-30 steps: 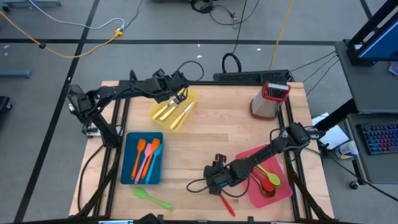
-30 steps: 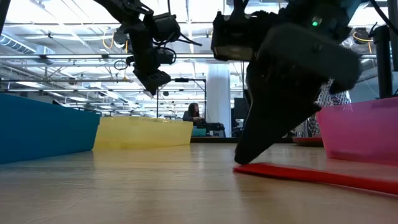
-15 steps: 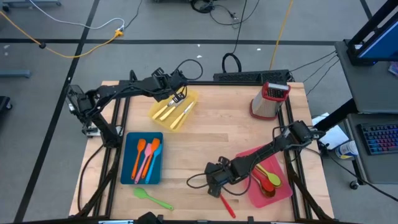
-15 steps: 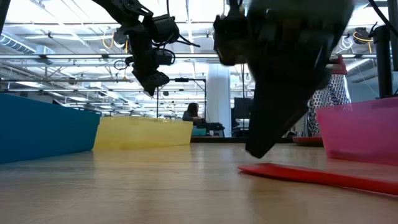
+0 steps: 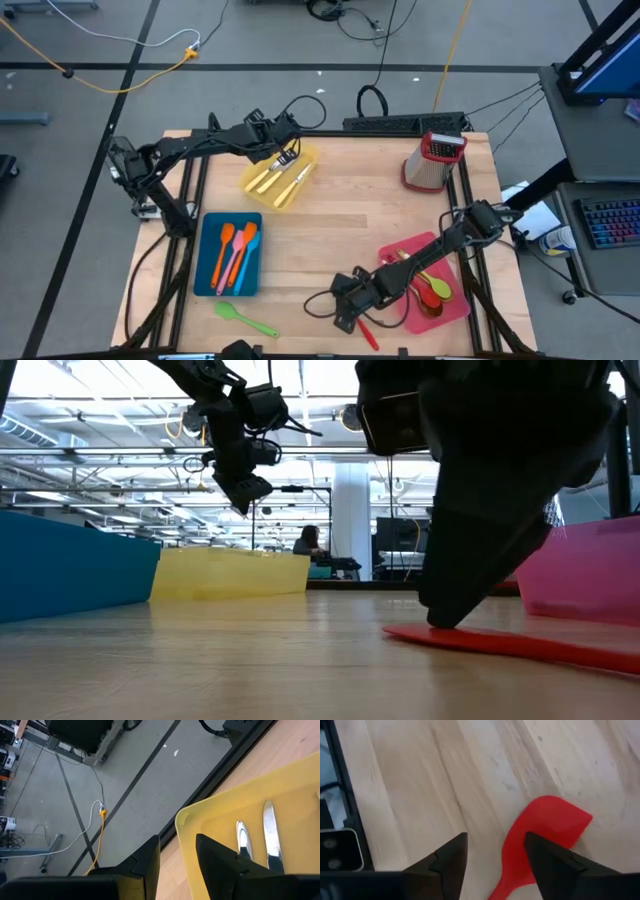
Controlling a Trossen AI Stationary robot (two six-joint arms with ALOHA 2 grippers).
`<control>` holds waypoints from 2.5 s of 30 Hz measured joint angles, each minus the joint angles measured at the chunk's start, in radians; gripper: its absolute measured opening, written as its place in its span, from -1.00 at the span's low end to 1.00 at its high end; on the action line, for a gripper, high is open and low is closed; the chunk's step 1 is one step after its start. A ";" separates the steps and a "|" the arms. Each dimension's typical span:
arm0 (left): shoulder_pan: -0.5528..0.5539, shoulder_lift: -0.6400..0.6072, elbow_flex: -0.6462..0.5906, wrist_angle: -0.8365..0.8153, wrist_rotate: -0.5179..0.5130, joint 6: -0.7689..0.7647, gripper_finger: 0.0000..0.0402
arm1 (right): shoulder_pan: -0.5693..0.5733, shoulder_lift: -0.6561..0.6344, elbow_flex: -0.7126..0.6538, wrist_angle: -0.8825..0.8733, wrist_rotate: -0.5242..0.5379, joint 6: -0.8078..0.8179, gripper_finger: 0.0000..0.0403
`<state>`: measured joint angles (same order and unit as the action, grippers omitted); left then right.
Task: Pick & Place Kitchen Items
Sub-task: Put the red spatula into the blue bin
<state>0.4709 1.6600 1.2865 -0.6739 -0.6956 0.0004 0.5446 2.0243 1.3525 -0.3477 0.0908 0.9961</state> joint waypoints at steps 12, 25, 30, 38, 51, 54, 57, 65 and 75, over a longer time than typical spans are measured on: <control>0.001 0.000 0.000 0.047 0.019 0.005 -0.35 | -0.014 0.003 -0.002 -0.514 0.042 -0.106 -0.08; 0.001 0.000 0.000 0.048 0.041 0.004 -0.35 | -0.032 -0.082 -0.006 -0.180 0.040 0.019 0.04; 0.001 0.000 0.000 0.047 0.044 0.004 -0.35 | -0.011 -0.064 -0.007 -0.026 0.036 -0.020 0.17; 0.001 0.000 0.000 0.048 0.044 0.020 -0.35 | -0.002 -0.045 -0.005 -0.085 0.043 -0.115 0.07; 0.001 0.000 -0.001 0.049 0.044 0.018 -0.35 | -0.036 -0.038 -0.005 -0.061 0.038 -0.250 0.13; 0.001 0.000 -0.001 0.049 0.044 0.018 -0.35 | -0.036 -0.038 -0.006 -0.031 0.038 -0.250 0.20; 0.001 0.000 -0.001 0.049 0.044 0.018 -0.35 | -0.035 -0.036 -0.005 -0.012 0.041 -0.266 0.27; 0.001 0.000 -0.001 0.050 0.049 0.020 -0.35 | -0.015 0.059 0.000 0.002 0.038 -0.375 0.26; 0.001 0.000 -0.001 0.050 0.070 0.021 -0.35 | 0.010 0.076 -0.002 -0.182 0.196 -0.346 0.01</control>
<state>0.4717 1.6604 1.2858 -0.6243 -0.6253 0.0216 0.5546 2.1003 1.3510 -0.5300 0.2869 0.6500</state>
